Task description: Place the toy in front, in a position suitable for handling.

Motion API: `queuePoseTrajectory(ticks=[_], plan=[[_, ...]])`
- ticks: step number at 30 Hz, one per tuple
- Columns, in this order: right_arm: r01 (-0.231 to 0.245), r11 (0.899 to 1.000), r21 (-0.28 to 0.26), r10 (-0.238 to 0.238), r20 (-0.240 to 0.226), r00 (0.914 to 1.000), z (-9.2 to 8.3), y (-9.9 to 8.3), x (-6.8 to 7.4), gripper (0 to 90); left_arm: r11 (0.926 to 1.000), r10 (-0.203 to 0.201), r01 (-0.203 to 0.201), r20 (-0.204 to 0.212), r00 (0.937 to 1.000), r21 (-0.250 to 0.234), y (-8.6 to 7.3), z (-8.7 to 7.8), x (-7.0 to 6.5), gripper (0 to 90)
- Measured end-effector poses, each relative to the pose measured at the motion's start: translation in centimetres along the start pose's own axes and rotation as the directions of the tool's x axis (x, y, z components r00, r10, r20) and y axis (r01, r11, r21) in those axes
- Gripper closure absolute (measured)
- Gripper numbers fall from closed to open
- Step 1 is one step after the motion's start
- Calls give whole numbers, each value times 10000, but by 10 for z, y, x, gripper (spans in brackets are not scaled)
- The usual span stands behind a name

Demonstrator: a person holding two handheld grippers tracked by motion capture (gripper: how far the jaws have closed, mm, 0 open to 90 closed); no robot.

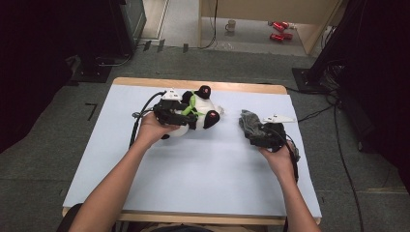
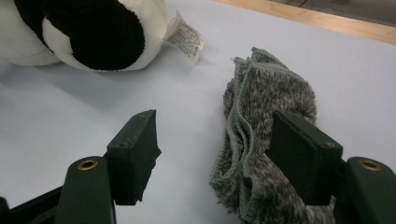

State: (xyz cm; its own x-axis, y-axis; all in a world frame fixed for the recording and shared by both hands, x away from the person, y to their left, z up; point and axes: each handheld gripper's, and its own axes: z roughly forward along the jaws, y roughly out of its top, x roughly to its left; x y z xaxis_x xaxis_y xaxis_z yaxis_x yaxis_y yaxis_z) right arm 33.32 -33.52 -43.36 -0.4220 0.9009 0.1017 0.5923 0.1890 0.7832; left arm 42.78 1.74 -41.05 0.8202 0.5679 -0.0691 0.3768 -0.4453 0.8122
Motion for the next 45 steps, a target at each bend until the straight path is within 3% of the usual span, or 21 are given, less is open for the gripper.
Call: queuePoseTrajectory(ticks=[4, 6, 11, 15, 19, 25, 27, 37, 45], plan=[[-134, 9999, -6, 134, 78, 9999, 0, -1, -4, 325, 9999, -41, 35, -449, 9990, -129, -2, 1, 3, 464], [-151, 9999, -14, 152, 105, 9998, -1, -2, -5, 325, 9997, -170, 164, -395, 9991, -161, -3, 1, 6, 498], [-198, 9998, -32, 198, 170, 9997, -1, -3, -6, 329, 9985, -533, 530, -186, 9984, -152, -6, 0, 8, 680], [-235, 9997, -21, 235, 203, 9995, 0, -5, -8, 333, 9934, -1130, 1133, 200, 9934, -163, -8, -3, 12, 761], [-225, 9997, -85, 226, 217, 9995, -1, -5, -10, 333, 9959, -854, 855, 47, 9963, -306, -6, -11, 9, 778], [-240, 9997, -108, 241, 148, 9996, 1, -5, -13, 330, 9944, -983, 992, 267, 9948, -368, -3, -24, 5, 785], [-458, 9986, -261, 461, 135, 9988, 0, -4, -19, 330, 9934, -1048, 1063, 370, 9938, -424, -2, -29, 3, 785], [-816, 9960, -349, 825, 226, 9963, 1, 1, -34, 332, 9952, -903, 917, 398, 9951, -340, -8, -44, -15, 785], [-1075, 9939, -232, 1082, 287, 9937, 4, 1, -46, 340, 9953, -903, 921, 589, 9942, -300, -15, -61, -39, 784]])
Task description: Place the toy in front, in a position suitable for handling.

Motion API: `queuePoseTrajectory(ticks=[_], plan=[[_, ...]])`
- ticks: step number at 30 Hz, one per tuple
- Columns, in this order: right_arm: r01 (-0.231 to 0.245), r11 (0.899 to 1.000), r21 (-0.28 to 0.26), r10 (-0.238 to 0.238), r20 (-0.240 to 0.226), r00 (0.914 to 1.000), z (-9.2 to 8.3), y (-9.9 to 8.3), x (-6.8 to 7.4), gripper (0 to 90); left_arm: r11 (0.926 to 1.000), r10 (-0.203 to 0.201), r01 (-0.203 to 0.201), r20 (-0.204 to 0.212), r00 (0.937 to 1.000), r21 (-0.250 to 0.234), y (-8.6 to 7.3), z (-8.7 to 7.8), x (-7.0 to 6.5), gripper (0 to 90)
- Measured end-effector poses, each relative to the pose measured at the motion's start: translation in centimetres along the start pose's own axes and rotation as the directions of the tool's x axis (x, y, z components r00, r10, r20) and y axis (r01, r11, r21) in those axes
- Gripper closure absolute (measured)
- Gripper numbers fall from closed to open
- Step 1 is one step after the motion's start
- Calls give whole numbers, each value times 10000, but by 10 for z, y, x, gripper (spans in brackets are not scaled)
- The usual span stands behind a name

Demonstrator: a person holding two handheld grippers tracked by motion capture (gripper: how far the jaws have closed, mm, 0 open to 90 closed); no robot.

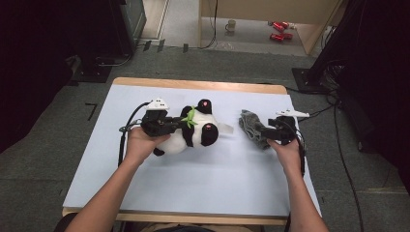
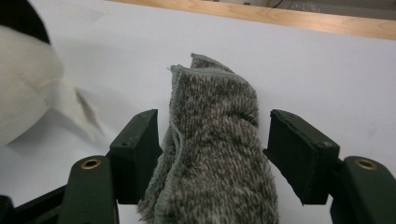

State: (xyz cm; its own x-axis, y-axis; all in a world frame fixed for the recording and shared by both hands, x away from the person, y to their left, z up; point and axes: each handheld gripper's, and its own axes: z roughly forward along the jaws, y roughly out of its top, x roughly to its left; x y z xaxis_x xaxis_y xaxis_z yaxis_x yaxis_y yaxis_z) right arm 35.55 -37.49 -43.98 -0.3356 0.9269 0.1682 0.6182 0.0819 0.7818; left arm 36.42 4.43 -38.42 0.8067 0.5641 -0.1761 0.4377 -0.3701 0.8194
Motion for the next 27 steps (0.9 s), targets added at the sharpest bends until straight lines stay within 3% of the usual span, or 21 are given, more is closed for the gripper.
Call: queuePoseTrajectory(ticks=[7, 12, 15, 20, 24, 27], plan=[[-143, 9998, 150, 143, -40, 9999, 6, -1, -8, 342, 9998, 136, -141, 354, 9993, 127, -7, -3, -16, 784], [-263, 9987, 434, 271, -179, 9995, 15, -4, -13, 345, 9998, 67, -80, 731, 9973, 182, -15, 1, -23, 782], [-249, 9978, 613, 258, -147, 9996, 21, -7, -17, 348, 9993, 229, -252, 813, 9964, 271, -20, 4, -28, 778], [-452, 9907, 1286, 482, -201, 9986, 31, -15, -25, 353, 9996, 174, -196, 1002, 9948, 209, -25, 5, -27, 764], [-328, 9851, 1686, 379, -267, 9989, 37, -19, -25, 359, 9997, 113, -134, 1068, 9942, 193, -26, 4, -26, 738], [-334, 9807, 1924, 424, -432, 9982, 42, -22, -24, 387, 9999, 63, -81, 1168, 9931, 147, -27, 4, -25, 639]])
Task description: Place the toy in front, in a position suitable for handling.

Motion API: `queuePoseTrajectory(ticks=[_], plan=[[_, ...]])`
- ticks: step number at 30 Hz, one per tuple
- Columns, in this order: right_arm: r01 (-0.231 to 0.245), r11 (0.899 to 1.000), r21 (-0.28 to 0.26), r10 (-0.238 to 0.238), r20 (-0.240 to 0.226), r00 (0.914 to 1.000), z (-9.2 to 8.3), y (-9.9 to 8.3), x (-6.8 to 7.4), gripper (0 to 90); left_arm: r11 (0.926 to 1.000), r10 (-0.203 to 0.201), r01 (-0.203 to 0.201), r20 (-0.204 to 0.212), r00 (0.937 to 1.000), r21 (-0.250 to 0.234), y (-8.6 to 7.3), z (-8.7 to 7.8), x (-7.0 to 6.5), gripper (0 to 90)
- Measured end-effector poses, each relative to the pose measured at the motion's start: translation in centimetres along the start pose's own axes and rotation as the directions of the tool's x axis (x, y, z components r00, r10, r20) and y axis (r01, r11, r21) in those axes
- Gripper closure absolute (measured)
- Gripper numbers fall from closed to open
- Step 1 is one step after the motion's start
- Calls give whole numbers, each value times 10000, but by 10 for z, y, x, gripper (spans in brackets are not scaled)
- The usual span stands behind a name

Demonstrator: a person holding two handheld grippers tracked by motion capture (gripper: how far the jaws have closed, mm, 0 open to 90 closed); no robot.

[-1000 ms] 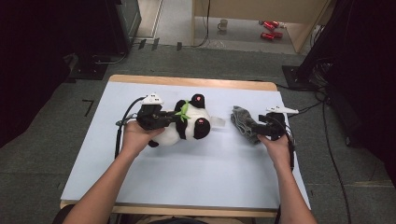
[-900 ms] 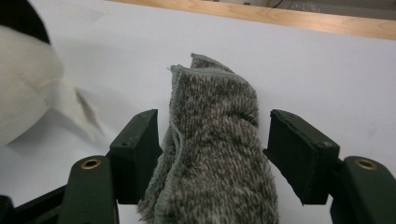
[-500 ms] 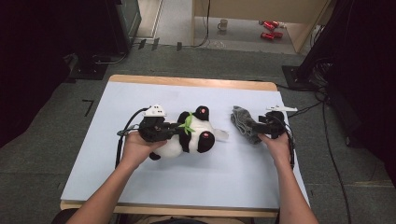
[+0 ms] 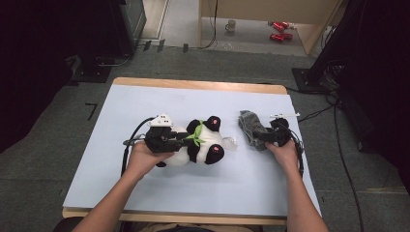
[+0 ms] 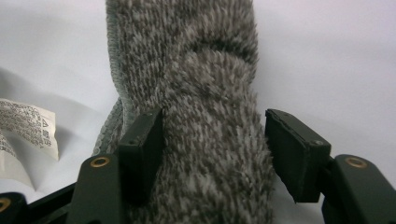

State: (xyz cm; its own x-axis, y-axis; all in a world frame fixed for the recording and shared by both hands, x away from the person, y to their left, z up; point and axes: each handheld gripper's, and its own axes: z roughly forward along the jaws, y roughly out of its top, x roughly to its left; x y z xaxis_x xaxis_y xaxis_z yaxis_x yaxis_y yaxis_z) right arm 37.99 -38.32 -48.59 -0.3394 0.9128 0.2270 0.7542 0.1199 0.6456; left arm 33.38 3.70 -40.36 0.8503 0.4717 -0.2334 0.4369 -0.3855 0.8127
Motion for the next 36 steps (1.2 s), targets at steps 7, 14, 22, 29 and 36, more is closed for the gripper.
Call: queuePoseTrajectory(ticks=[7, 14, 22, 29, 36], plan=[[65, 10000, 31, -64, -234, 9997, 1, -1, 3, 527, 9997, -38, 38, -1, 10000, -258, 0, -6, 1, 481], [-36, 9999, 147, 40, -309, 9995, 0, 0, 7, 652, 9986, -173, 183, 201, 9996, -489, 0, -14, 6, 411], [-331, 9983, 471, 330, 33, 9995, -2, 5, 15, 767, 9981, 73, -83, -158, 9998, -607, -2, -32, 15, 378], [-341, 9978, 563, 329, 217, 9992, -8, 10, 18, 780, 9983, 290, -316, -525, 9982, -495, -11, -47, 28, 358], [-567, 9981, 242, 565, 84, 9984, -21, 15, 21, 782, 9977, 272, -314, -692, 9972, -600, -24, -57, 38, 351]])
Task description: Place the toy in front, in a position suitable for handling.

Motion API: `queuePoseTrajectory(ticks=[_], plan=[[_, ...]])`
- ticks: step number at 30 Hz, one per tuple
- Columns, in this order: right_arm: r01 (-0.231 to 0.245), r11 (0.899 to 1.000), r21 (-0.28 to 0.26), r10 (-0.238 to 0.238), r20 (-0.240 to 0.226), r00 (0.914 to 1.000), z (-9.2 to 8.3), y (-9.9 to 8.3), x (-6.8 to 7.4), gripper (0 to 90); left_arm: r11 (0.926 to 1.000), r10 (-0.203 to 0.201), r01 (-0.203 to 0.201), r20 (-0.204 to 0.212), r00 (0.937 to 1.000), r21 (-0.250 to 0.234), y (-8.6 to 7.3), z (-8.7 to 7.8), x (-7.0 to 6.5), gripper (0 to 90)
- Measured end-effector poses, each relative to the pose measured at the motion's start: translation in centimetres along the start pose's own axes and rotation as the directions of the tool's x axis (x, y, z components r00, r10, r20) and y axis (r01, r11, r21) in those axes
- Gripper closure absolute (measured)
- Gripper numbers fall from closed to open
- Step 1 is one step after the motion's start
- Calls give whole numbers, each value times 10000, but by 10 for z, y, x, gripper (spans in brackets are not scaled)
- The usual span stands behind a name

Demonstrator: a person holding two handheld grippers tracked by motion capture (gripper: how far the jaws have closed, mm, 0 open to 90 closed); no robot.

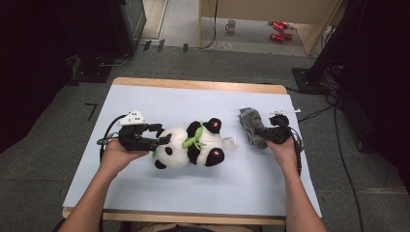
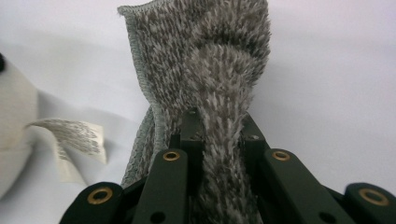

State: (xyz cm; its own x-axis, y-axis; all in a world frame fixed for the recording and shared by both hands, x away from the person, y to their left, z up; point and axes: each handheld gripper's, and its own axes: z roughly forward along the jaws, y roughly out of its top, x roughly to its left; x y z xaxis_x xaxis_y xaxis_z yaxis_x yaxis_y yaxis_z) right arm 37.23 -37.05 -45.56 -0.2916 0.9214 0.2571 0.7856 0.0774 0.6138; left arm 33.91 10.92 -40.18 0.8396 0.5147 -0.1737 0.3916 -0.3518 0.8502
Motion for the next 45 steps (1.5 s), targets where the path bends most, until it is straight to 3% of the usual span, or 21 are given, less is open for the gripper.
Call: queuePoseTrajectory(ticks=[8, 13, 19, 26, 38, 42, 45], plan=[[156, 9987, -480, -175, -409, 9990, -13, 9, 13, 781, 10000, 72, -71, 107, 9999, -55, -18, -5, 9, 341], [272, 9987, -429, -296, -551, 9980, -11, 12, 20, 781, 9999, 15, -13, 135, 9999, -164, -24, -5, 13, 333], [214, 9990, -389, -243, -767, 9968, -11, 15, 24, 781, 9998, 168, -167, 122, 9998, -98, -31, -3, 12, 334], [446, 9972, -604, -499, -893, 9948, -17, 18, 33, 780, 9991, 397, -395, -90, 9992, 178, -37, 0, 9, 320], [730, 9930, -928, -850, -1334, 9874, -30, 32, 62, 779, 9995, 160, -163, 118, 9998, 274, -46, 7, 13, 281], [763, 9928, -923, -889, -1404, 9861, -30, 36, 66, 780, 9995, 242, -244, 139, 9996, 200, -48, 8, 12, 282], [810, 9912, -1042, -964, -1516, 9837, -35, 40, 70, 779, 9999, 70, -73, 207, 9998, 138, -50, 9, 13, 282]])
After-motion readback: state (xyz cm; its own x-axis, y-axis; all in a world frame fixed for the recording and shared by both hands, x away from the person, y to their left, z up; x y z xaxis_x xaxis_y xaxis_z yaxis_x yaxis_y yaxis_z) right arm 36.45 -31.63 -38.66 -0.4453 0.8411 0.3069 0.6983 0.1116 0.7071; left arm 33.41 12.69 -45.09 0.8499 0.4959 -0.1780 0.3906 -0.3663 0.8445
